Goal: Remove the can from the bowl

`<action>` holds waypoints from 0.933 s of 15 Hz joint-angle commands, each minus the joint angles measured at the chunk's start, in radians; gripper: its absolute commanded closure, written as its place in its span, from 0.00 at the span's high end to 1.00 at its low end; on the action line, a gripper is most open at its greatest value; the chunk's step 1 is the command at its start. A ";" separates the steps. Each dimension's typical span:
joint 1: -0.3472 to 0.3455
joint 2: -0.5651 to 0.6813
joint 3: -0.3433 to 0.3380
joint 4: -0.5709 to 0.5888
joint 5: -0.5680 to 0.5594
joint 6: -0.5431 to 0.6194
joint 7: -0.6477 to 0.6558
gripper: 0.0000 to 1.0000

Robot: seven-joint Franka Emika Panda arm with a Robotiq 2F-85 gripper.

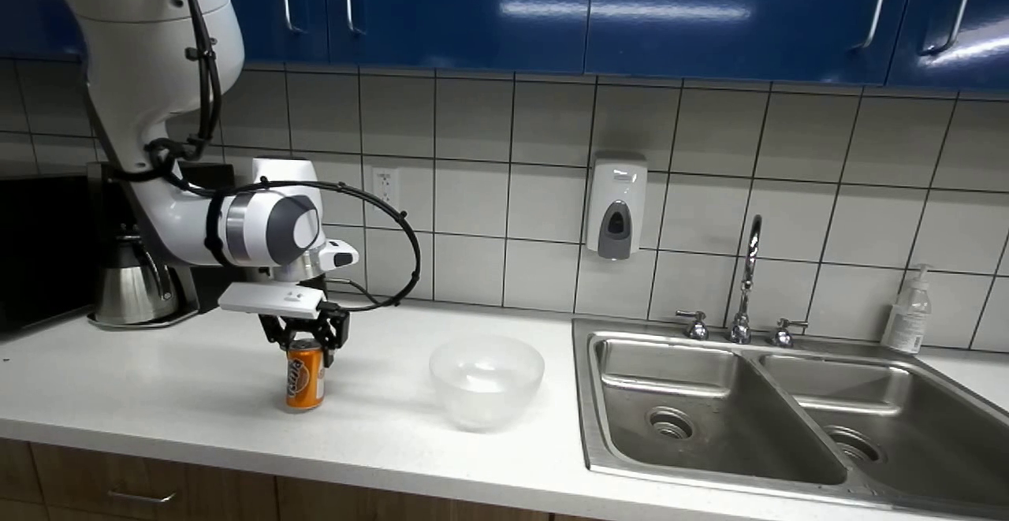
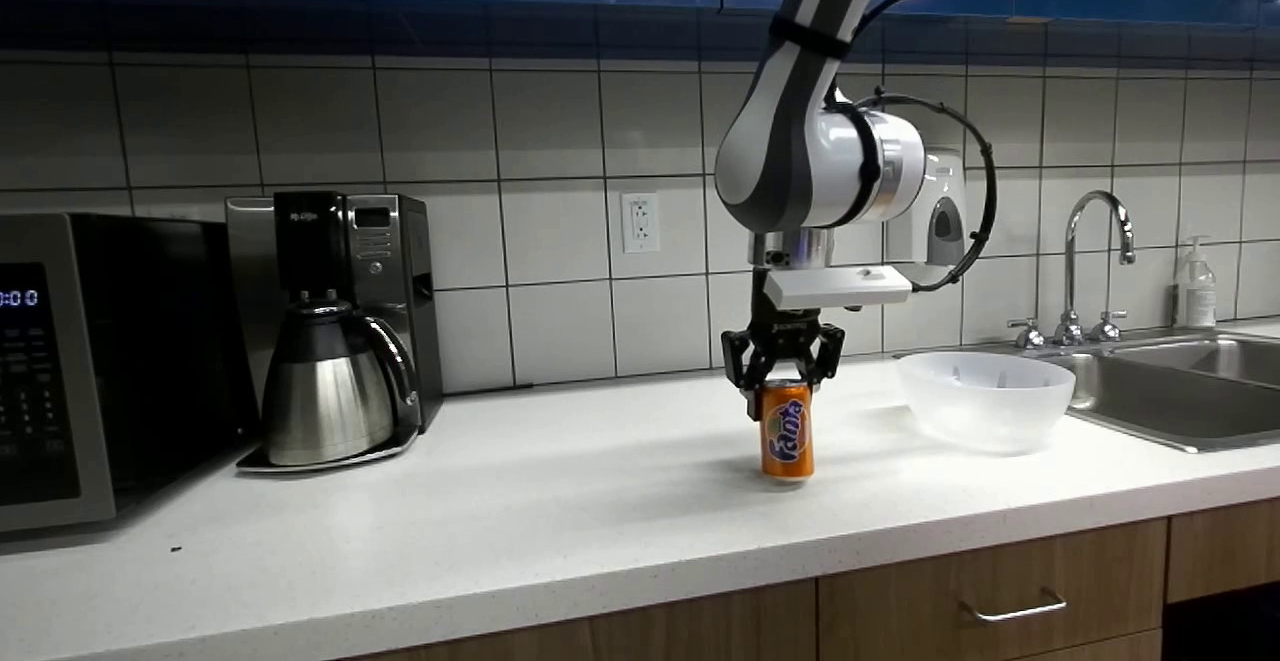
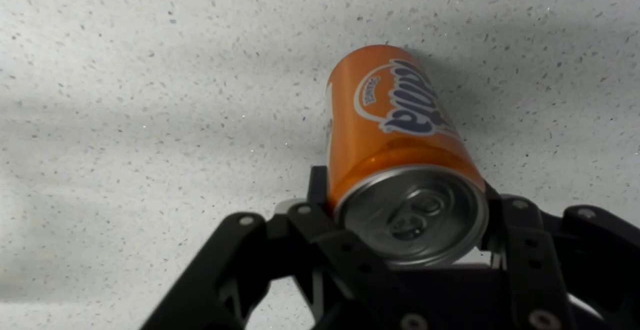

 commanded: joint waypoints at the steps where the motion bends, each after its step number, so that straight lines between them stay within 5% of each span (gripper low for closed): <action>1: 0.017 -0.015 -0.013 -0.012 -0.033 0.005 0.026 0.38; 2: 0.018 -0.015 -0.012 -0.013 -0.033 0.003 0.026 0.38; 3: 0.019 -0.016 -0.012 -0.014 -0.033 0.002 0.027 0.88; 6: 0.022 -0.020 -0.014 -0.015 -0.033 0.000 0.029 0.99; 14: 0.015 -0.063 -0.007 -0.022 -0.023 -0.006 0.023 1.00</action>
